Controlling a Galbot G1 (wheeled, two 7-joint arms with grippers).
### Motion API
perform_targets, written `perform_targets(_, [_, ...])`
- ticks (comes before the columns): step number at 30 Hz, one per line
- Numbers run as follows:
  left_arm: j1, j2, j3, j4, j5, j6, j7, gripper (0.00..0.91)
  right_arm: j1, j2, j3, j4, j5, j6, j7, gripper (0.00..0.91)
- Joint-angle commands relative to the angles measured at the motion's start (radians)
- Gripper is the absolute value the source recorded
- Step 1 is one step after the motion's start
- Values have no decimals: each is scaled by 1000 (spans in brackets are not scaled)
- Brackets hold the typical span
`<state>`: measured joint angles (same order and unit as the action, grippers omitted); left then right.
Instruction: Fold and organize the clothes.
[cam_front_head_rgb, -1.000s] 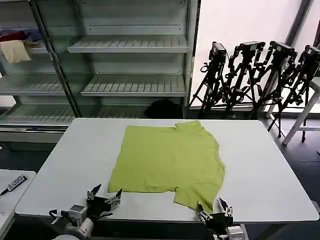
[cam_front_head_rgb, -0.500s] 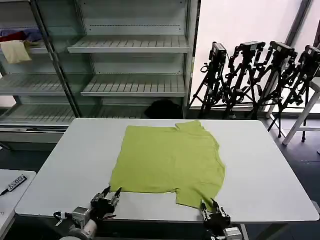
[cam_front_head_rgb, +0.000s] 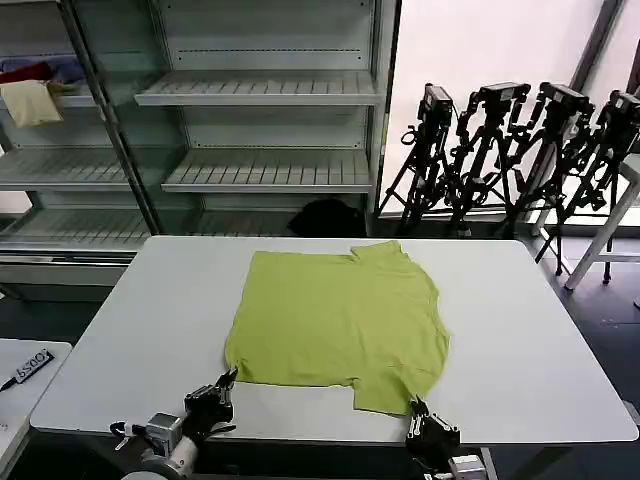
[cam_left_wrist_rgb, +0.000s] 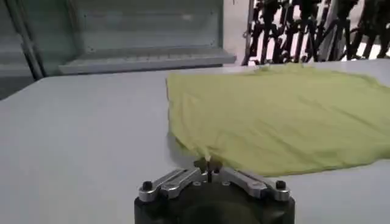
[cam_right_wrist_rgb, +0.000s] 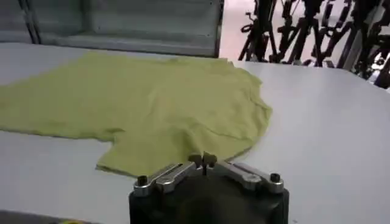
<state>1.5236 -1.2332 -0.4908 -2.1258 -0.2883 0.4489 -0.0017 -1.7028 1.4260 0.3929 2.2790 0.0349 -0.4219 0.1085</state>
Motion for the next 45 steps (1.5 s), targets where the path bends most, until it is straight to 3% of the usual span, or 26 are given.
perform_targets(1, [-12, -5, -10, -4, -24, -25, 4, 0, 43, 9, 58, 14, 26, 42, -27, 0])
perform_targets(6, [-58, -25, -35, -12, -38, -6, 14, 0, 174, 23, 92, -45, 77, 10, -32, 0])
perform_targets(17, [-257, -90, -43, 99, -13, 90, 35, 0, 403, 32, 45, -193, 73, -36, -13, 0])
perform_targets(33, [-359, -115, -11, 217, 86, 96, 32, 0, 533, 38, 16, -345, -9, -77, -45, 0])
perform_targets(45, [-358, -114, -5, 231, 178, 96, 56, 10, 572, 36, 18, -394, -19, -80, -47, 0])
